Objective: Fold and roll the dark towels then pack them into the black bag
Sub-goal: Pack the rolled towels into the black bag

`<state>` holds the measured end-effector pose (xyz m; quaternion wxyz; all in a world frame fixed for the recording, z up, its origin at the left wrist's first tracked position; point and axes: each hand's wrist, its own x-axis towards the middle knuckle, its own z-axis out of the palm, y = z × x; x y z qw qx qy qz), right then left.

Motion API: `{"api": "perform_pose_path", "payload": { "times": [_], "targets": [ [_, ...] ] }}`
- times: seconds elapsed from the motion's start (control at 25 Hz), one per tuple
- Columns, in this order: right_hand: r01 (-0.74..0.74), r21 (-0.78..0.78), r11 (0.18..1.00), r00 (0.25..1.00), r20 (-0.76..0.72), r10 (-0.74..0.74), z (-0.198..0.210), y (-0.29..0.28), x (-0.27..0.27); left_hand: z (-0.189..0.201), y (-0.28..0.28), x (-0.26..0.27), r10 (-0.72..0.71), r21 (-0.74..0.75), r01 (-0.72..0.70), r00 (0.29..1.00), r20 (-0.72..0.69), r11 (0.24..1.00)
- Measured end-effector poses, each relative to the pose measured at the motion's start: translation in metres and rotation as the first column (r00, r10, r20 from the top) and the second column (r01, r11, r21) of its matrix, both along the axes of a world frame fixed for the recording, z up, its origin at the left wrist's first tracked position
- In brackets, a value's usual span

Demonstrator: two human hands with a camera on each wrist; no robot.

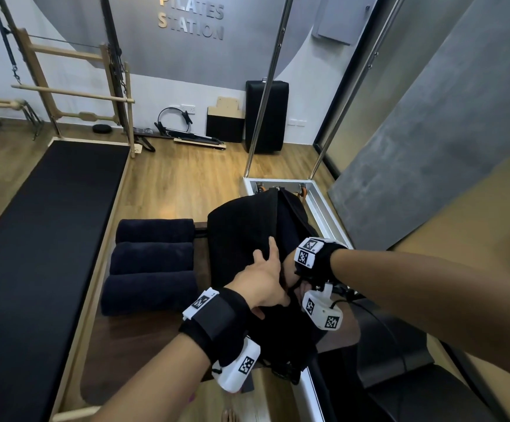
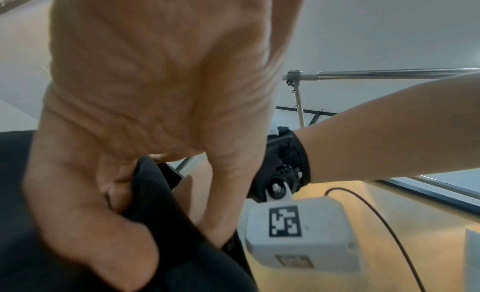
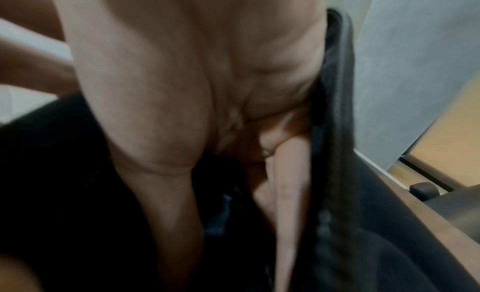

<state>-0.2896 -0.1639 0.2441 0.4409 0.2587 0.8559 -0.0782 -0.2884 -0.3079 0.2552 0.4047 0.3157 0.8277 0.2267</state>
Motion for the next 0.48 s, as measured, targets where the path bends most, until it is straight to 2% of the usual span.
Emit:
{"api": "perform_pose_path", "payload": {
  "times": [0.08,0.16,0.2,0.24,0.28,0.32,0.36,0.4,0.44,0.48],
  "targets": [
    [-0.179,0.045,0.983,0.975,0.143,0.17,0.005,0.001,0.003,0.0,0.001,0.007,0.013,0.003,-0.013,0.999,0.036,1.0],
    [-0.238,0.053,0.97,0.956,0.191,0.225,0.0,-0.013,-0.003,0.001,0.002,0.009,0.048,0.042,-0.051,0.997,0.066,0.998],
    [-0.386,0.11,0.916,0.902,0.251,0.35,-0.014,-0.023,-0.006,0.001,0.001,0.008,0.063,0.063,-0.068,0.995,0.082,0.996],
    [-0.587,0.177,0.79,0.775,0.405,0.485,-0.03,-0.039,-0.005,0.003,0.0,0.007,0.076,0.079,-0.084,0.992,0.1,0.993],
    [-0.707,0.166,0.687,0.642,0.558,0.526,-0.046,-0.048,0.0,0.003,-0.002,0.007,0.086,0.09,-0.097,0.989,0.118,0.991],
    [-0.76,0.174,0.626,0.596,0.571,0.565,-0.051,-0.052,-0.002,0.004,-0.004,0.007,0.091,0.092,-0.103,0.987,0.132,0.99],
    [-0.748,0.225,0.624,0.639,0.496,0.587,-0.05,-0.053,0.002,0.003,-0.007,0.008,0.092,0.089,-0.105,0.985,0.143,0.99],
    [-0.699,0.301,0.649,0.713,0.371,0.595,-0.046,-0.046,0.005,0.002,-0.009,0.01,0.091,0.086,-0.105,0.984,0.154,0.991],
    [-0.528,0.244,0.813,0.849,0.164,0.502,-0.03,-0.025,0.01,0.002,-0.01,0.013,0.086,0.084,-0.101,0.983,0.161,0.991],
    [-0.301,0.13,0.945,0.953,0.015,0.302,-0.015,-0.011,0.008,0.0,-0.01,0.016,0.079,0.089,-0.095,0.983,0.163,0.992]
  ]
}}
